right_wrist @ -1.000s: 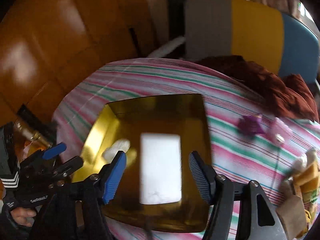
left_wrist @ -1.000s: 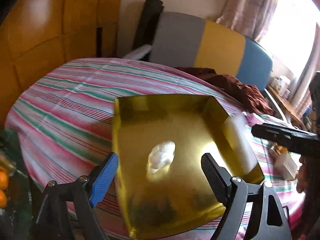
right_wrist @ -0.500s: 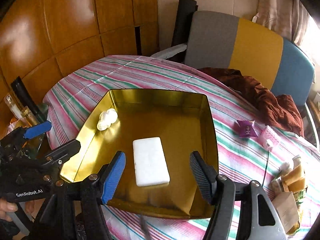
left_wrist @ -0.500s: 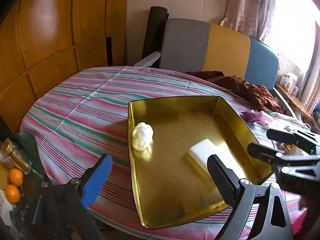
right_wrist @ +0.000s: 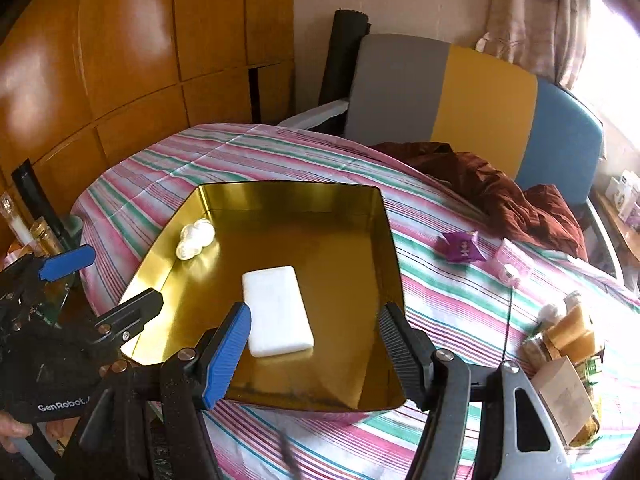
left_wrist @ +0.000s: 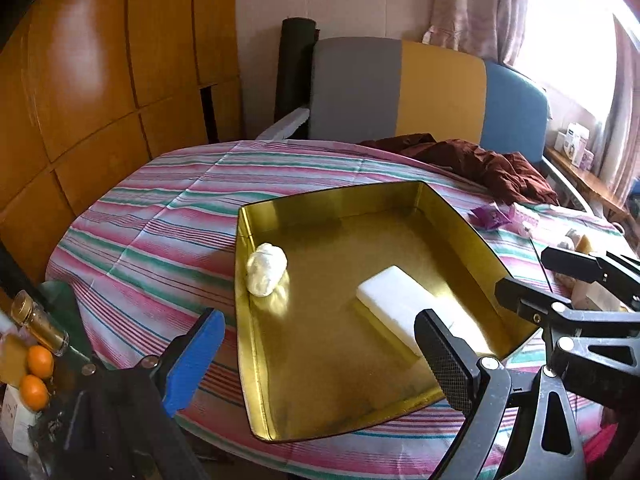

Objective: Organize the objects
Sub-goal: 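Grasp the white printed box with the left tool while the right tool grasps the yellow bundle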

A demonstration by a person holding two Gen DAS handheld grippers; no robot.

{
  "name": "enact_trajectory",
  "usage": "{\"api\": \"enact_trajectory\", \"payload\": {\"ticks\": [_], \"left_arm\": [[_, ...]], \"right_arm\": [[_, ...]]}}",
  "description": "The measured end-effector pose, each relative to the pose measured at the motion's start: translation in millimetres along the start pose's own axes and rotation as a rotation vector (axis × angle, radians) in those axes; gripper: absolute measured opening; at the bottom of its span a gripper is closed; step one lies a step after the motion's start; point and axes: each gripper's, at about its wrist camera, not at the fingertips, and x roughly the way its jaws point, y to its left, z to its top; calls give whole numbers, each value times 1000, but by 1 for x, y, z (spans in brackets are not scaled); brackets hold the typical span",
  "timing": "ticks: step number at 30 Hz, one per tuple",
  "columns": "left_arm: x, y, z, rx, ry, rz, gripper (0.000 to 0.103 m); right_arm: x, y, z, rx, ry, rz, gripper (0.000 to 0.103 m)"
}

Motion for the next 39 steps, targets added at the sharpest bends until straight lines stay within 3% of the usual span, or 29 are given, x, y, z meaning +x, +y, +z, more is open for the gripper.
{"api": "enact_trajectory", "payload": {"ticks": [10, 20, 29, 34, 39], "left_arm": [[-1, -22, -2, 55, 6, -17, 96], [0, -49, -1, 120, 16, -69, 96], [4, -75, -4, 178, 40, -129, 96], [7, -86, -4, 196, 47, -157, 96], [8, -101, -1, 221, 49, -191, 96]], "right_arm": [[0, -28, -10, 64, 2, -34, 68], [-9, -88, -26, 169, 14, -119, 68], [-28, -174, -51, 342, 31, -240, 68], [-49, -242, -71, 507, 31, -330, 68], [-56, -300, -93, 698, 40, -316, 68]]}}
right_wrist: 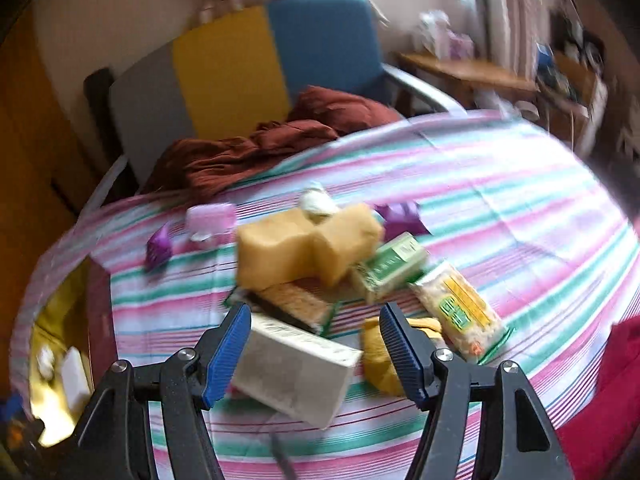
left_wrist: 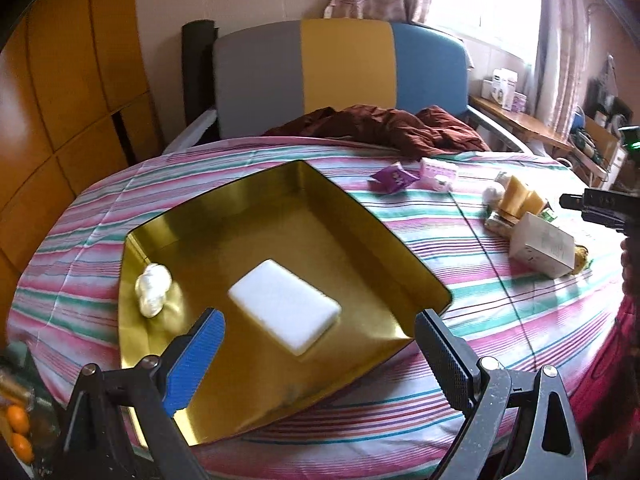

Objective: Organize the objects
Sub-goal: 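Grasp the white printed box with the left tool while the right tool grasps the yellow bundle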

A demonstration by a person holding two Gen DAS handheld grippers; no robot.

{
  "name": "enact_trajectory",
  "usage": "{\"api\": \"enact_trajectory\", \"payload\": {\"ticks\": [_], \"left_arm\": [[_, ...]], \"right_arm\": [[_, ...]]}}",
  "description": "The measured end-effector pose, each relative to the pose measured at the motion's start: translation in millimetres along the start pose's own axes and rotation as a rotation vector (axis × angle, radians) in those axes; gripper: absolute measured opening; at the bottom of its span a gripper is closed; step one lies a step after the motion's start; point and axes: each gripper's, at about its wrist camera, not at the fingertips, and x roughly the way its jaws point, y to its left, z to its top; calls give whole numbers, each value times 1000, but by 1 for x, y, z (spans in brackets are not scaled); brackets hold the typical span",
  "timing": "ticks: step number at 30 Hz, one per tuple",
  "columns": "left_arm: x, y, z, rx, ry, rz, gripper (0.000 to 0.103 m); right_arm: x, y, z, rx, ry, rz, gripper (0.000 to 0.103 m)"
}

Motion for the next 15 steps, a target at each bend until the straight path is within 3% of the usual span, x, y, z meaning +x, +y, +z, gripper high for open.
{"api": "enact_trajectory", "payload": {"ticks": [4, 8, 13, 15], "left_arm": [[3, -14, 3, 35, 3, -29, 96], [6, -28, 6, 67, 11, -56, 96], [12, -46, 11, 101, 26, -102, 96], [14, -56, 13, 117, 35, -135, 96]], "right_arm": [[18, -15, -5, 91, 80, 80, 68], [29, -4, -16, 90, 181, 230, 70], [23, 11, -19, 55, 194, 401, 72], [20, 11, -18, 55, 180, 419, 72]]}}
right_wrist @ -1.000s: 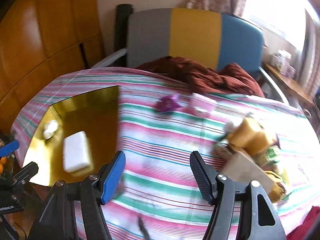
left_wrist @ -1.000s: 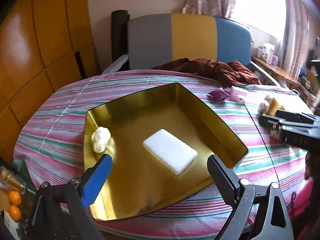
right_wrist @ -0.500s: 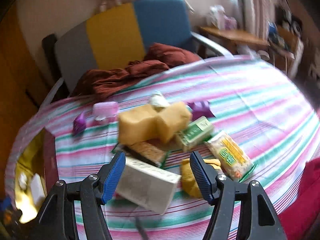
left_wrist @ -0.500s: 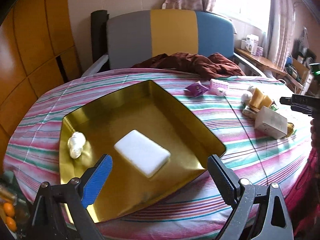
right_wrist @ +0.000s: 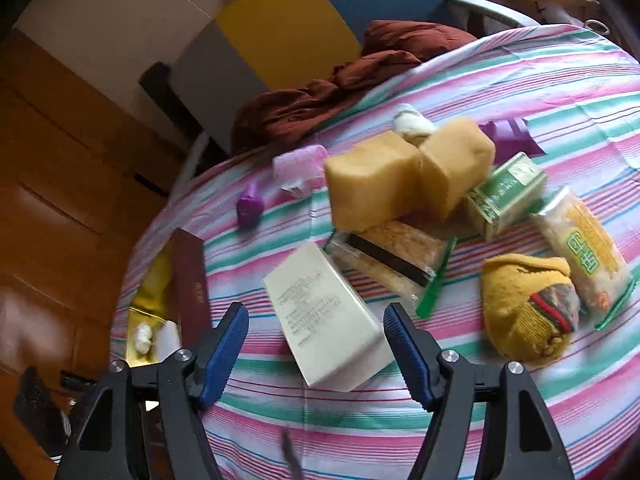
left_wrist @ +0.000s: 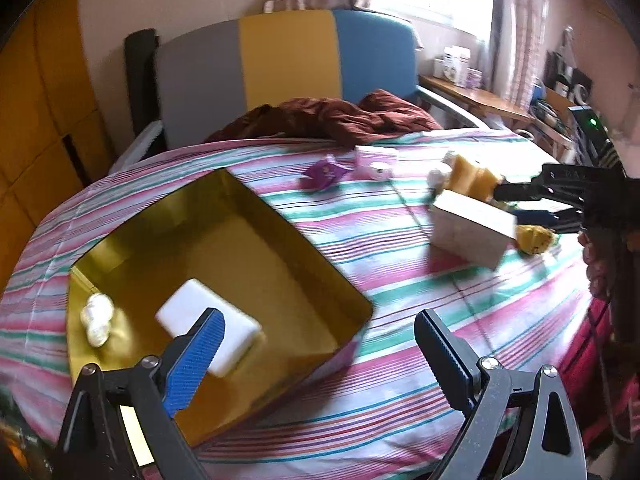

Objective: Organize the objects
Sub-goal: 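Grasp the white printed box with the left tool while the right tool grasps the yellow bundle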

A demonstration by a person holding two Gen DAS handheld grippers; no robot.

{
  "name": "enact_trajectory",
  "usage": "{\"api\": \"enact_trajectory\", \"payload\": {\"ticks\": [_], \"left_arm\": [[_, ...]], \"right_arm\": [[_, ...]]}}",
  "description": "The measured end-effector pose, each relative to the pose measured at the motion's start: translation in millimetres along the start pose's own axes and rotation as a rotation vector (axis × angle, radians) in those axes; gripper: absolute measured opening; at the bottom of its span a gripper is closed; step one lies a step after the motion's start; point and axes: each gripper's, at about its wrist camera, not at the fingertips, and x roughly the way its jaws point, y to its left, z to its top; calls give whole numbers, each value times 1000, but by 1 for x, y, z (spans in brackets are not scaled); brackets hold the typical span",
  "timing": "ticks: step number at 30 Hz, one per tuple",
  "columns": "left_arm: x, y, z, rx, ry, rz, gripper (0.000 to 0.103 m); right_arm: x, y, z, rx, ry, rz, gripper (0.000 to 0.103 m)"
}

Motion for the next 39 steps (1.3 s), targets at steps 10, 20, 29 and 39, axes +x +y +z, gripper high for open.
{"api": "enact_trajectory", "payload": {"ticks": [10, 20, 29, 39], "left_arm": [[23, -56, 33, 63, 44, -160, 96], [78, -105, 74, 4, 153, -237, 96], [131, -130, 100, -91, 256, -223, 96], [163, -125, 89, -116, 291, -229, 86]], "right_arm": [[-35, -25, 9, 102, -184, -100, 72], [-51, -52, 14, 231, -261, -115, 73], [-56, -58, 14, 260, -284, -100, 73], [-60, -67, 14, 296, -303, -119, 73]]}}
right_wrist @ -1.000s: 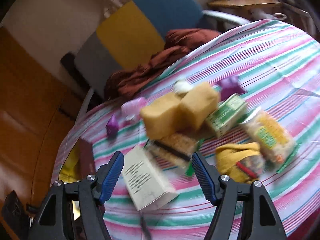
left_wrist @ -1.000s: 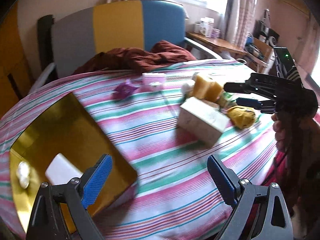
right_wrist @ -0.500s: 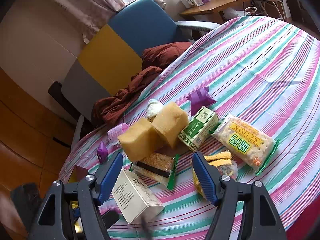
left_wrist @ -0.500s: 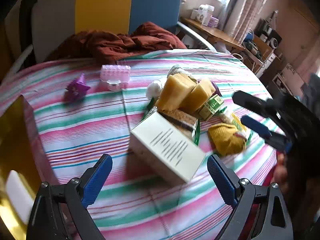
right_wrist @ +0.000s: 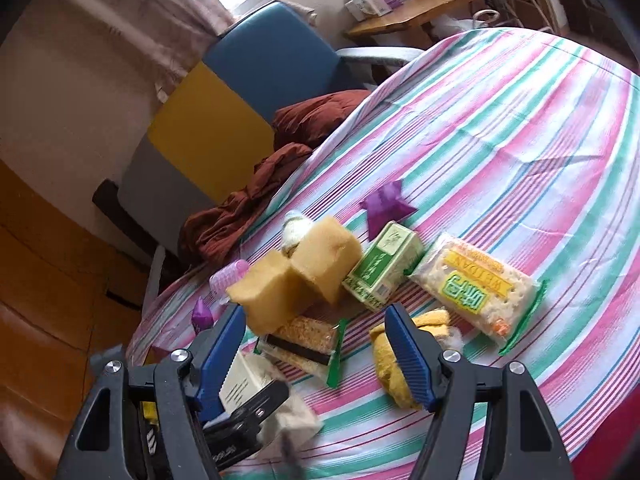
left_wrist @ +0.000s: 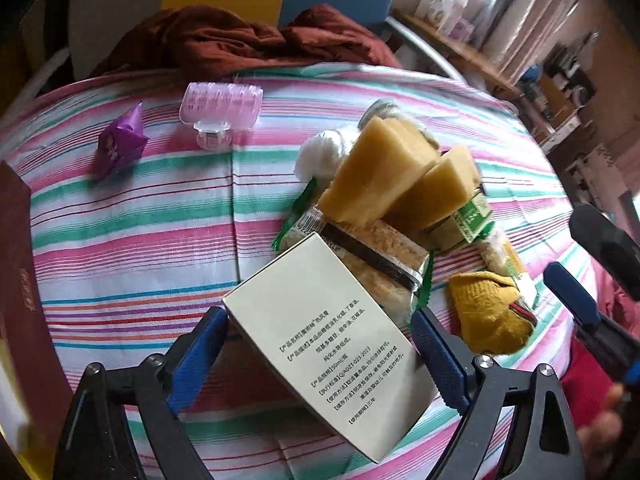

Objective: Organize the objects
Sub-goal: 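Grasp the white printed box with the left tool while the right tool grasps the yellow bundle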

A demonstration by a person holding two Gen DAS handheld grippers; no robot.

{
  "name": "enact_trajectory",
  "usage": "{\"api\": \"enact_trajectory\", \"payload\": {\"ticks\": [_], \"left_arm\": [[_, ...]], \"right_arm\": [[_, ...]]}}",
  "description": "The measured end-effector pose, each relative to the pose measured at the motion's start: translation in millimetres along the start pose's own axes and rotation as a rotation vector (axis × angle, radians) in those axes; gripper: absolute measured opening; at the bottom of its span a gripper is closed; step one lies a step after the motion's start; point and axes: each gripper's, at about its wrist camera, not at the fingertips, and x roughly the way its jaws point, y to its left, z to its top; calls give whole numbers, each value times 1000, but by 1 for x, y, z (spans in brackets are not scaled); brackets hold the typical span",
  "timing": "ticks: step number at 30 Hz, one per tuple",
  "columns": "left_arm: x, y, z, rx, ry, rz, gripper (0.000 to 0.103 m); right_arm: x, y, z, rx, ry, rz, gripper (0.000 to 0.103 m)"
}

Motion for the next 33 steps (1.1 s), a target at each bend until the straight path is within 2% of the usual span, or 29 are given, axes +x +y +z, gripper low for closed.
{"api": "enact_trajectory", "payload": {"ticks": [3, 9, 12, 15, 20, 25, 26, 28, 33], "left_arm": [[-9, 6, -7, 35, -27, -27, 71], [-27, 12, -25, 107, -69, -38, 57], [-34, 13, -32, 128, -71, -49, 55], [-38, 13, -40, 150, -74, -52, 56], [-40, 14, -43, 156, -66, -50, 56], [-36, 9, -39, 188, -50, -5, 54], [-34, 10, -38, 188, -44, -1, 53], [-32, 11, -37, 184, -38, 6, 52], [-35, 15, -41, 186, -54, -11, 50]], "right_arm": [[-3, -11, 3, 59, -19, -9, 73], [0, -22, 4, 123, -13, -29, 73], [8, -21, 2, 103, 23, -108, 73], [30, -19, -5, 85, 132, -195, 73], [36, -7, -11, 5, 140, -322, 73], [52, -6, -17, -41, 207, -430, 73], [54, -7, -16, -49, 218, -435, 71], [59, -6, -17, -72, 230, -454, 60], [63, 1, -19, -121, 227, -443, 48]]}}
